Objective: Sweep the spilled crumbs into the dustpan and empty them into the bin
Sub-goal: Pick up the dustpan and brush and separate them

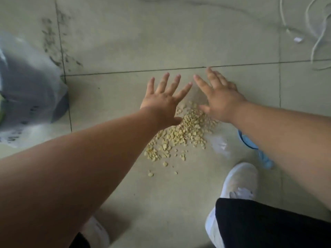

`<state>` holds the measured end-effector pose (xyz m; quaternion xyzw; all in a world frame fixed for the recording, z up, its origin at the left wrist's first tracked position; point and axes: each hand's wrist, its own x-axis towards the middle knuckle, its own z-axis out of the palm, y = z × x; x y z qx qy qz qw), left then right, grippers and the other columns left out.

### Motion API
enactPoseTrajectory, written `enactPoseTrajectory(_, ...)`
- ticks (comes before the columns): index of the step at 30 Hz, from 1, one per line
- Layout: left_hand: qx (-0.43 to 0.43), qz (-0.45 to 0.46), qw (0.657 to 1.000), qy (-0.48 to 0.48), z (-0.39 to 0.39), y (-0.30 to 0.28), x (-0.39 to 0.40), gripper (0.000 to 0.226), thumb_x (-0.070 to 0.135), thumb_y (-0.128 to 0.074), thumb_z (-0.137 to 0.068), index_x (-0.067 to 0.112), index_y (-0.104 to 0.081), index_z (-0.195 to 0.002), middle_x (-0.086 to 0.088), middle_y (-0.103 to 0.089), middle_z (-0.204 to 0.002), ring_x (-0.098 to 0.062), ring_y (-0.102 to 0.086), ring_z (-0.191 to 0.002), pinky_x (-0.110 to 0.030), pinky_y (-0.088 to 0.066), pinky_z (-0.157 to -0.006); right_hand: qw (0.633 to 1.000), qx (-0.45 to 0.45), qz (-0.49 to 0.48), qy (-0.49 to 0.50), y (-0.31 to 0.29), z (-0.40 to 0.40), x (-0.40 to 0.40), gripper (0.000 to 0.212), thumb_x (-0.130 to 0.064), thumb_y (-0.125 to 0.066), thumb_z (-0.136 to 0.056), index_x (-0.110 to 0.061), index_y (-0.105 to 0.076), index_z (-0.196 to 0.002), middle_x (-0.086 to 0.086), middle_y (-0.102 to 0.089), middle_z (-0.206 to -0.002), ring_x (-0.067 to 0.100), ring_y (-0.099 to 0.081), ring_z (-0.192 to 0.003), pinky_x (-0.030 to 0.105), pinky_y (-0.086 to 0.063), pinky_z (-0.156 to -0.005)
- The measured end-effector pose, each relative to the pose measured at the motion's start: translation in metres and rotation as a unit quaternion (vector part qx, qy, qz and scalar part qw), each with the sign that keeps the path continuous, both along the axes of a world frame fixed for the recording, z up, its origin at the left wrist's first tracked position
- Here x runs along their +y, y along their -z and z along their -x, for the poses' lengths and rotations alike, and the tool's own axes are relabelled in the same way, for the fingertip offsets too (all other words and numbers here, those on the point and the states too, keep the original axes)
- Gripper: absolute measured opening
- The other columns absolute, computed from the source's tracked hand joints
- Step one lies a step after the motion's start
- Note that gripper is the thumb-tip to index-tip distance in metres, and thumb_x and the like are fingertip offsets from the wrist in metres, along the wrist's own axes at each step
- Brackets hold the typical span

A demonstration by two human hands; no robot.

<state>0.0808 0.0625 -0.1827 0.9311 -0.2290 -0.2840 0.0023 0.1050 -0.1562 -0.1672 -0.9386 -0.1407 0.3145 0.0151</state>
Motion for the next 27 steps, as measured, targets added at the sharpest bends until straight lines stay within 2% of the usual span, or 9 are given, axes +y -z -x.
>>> enactPoseTrajectory(5,-0.035,-0.016,0.999,-0.013,-0.047,-0.044,-0.004,0.121,0.082,-0.056,-0.089,0.041,0.027,-0.166,-0.002,0.022,-0.18,-0.036,0.021,-0.164,-0.07,0.003,-0.128,0.998,-0.052,0.006,0.039,-0.047,-0.039,-0.003,0.108,-0.062,-0.065,-0.087,-0.043,0.014,-0.159,0.008,0.014,-0.172,0.032,0.0,-0.159,0.057,-0.025,-0.121)
enactPoseTrajectory(8,-0.032,-0.011,0.999,-0.035,-0.044,-0.064,-0.008,0.119,0.082,-0.055,-0.09,0.042,0.026,-0.166,-0.001,0.022,-0.18,-0.036,0.021,-0.164,-0.071,0.003,-0.128,0.998,-0.049,0.025,0.033,-0.065,-0.034,-0.004,0.108,-0.062,-0.065,-0.087,-0.043,0.013,-0.16,0.008,0.013,-0.172,0.031,-0.001,-0.159,0.056,-0.025,-0.121)
enactPoseTrajectory(12,-0.025,-0.007,0.998,-0.05,-0.022,-0.07,-0.014,0.116,0.083,-0.053,-0.091,0.042,0.025,-0.166,0.0,0.022,-0.18,-0.035,0.021,-0.164,-0.07,0.004,-0.128,0.997,-0.047,-0.002,0.059,-0.064,-0.01,0.003,0.106,-0.061,-0.065,-0.088,-0.043,0.011,-0.16,0.007,0.012,-0.172,0.03,0.0,-0.159,0.055,-0.023,-0.122)
enactPoseTrajectory(19,-0.016,0.014,0.997,-0.077,0.008,-0.078,-0.015,0.117,0.084,-0.054,-0.09,0.042,0.024,-0.167,0.0,0.021,-0.18,-0.035,0.019,-0.165,-0.07,0.003,-0.128,0.999,-0.024,0.008,-0.024,-0.078,-0.007,0.003,0.107,-0.066,-0.065,-0.084,-0.039,0.003,-0.162,0.01,0.004,-0.173,0.032,-0.003,-0.159,0.057,-0.023,-0.123)
enactPoseTrajectory(23,-0.028,0.016,0.996,-0.082,0.013,-0.084,-0.023,0.12,0.085,-0.055,-0.088,0.042,0.025,-0.167,0.0,0.018,-0.181,-0.035,0.016,-0.165,-0.069,0.002,-0.129,0.982,-0.031,0.044,-0.182,-0.096,-0.019,-0.006,0.116,-0.071,-0.068,-0.079,-0.031,0.002,-0.163,0.007,0.007,-0.173,0.031,-0.01,-0.158,0.055,-0.025,-0.122)
enactPoseTrajectory(25,-0.036,0.003,0.996,-0.078,0.019,-0.09,-0.031,0.121,0.086,-0.055,-0.087,0.042,0.025,-0.166,0.001,0.017,-0.181,-0.035,0.015,-0.166,-0.069,0.001,-0.129,0.971,-0.049,0.064,-0.223,-0.113,-0.024,-0.018,0.116,-0.073,-0.068,-0.079,-0.036,0.003,-0.162,0.006,0.006,-0.173,0.032,-0.013,-0.157,0.056,-0.026,-0.121)
enactPoseTrajectory(27,-0.038,0.0,0.996,-0.075,0.027,-0.099,-0.041,0.12,0.087,-0.054,-0.086,0.043,0.024,-0.167,0.001,0.017,-0.181,-0.034,0.014,-0.166,-0.068,0.001,-0.129,0.97,-0.063,0.072,-0.222,-0.126,-0.018,-0.036,0.114,-0.074,-0.067,-0.078,-0.041,0.004,-0.161,0.005,0.006,-0.173,0.032,-0.014,-0.157,0.057,-0.028,-0.12)
